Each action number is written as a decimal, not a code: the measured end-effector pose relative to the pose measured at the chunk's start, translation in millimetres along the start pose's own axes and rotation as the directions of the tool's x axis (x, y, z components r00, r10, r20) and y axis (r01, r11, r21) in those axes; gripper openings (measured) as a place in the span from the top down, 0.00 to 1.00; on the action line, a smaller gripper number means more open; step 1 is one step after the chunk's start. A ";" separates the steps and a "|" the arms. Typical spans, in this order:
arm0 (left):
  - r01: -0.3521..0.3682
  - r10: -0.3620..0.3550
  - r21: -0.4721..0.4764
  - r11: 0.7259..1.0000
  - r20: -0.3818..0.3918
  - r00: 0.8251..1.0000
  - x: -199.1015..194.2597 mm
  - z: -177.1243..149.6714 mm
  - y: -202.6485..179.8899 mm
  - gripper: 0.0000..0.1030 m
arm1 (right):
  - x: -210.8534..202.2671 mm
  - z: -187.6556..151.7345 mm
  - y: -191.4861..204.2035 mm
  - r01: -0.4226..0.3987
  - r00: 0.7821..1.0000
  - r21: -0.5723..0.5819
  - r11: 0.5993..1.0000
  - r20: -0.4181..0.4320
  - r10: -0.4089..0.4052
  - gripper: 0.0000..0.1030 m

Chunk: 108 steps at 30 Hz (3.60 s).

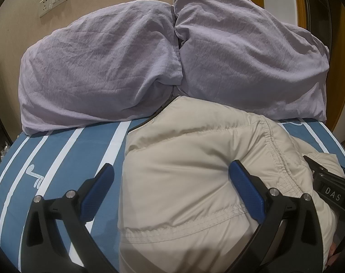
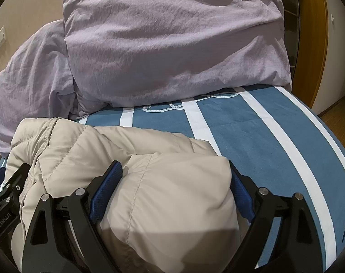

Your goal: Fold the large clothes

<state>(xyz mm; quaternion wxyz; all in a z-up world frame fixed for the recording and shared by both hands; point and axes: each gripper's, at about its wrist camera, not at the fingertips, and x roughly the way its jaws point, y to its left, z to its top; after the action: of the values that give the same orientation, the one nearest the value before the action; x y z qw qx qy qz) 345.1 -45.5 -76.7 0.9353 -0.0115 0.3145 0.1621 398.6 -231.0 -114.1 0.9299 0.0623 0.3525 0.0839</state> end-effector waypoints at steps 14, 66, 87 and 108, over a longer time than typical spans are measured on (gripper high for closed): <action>0.086 -0.087 -0.039 0.996 -0.035 0.996 -39.3 -3.2 35.6 0.02 | -14.5 3.0 -37.7 -0.143 0.982 0.162 0.976 -0.098 0.160 0.02; 0.505 -0.667 -0.556 0.660 -0.125 0.734 0.4 -40.3 90.9 0.20 | -5.3 -27.4 -82.6 -0.531 0.709 0.464 0.709 -0.215 0.672 0.17; 0.387 -0.485 -0.477 0.789 -0.098 0.869 14.2 20.5 188.6 0.31 | 35.7 8.3 36.8 -0.626 0.653 0.417 0.659 -0.182 0.735 0.43; 0.151 -0.158 -0.233 0.961 -0.010 0.987 -23.5 26.8 172.3 0.21 | -26.1 43.2 39.2 -0.530 0.821 0.253 0.809 -0.086 0.564 0.27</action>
<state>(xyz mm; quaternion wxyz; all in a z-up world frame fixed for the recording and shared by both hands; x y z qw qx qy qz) 289.7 114.0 -27.4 0.9327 -0.1471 0.3049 0.1240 403.8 -200.3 -58.2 0.8227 0.2561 0.3986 0.3141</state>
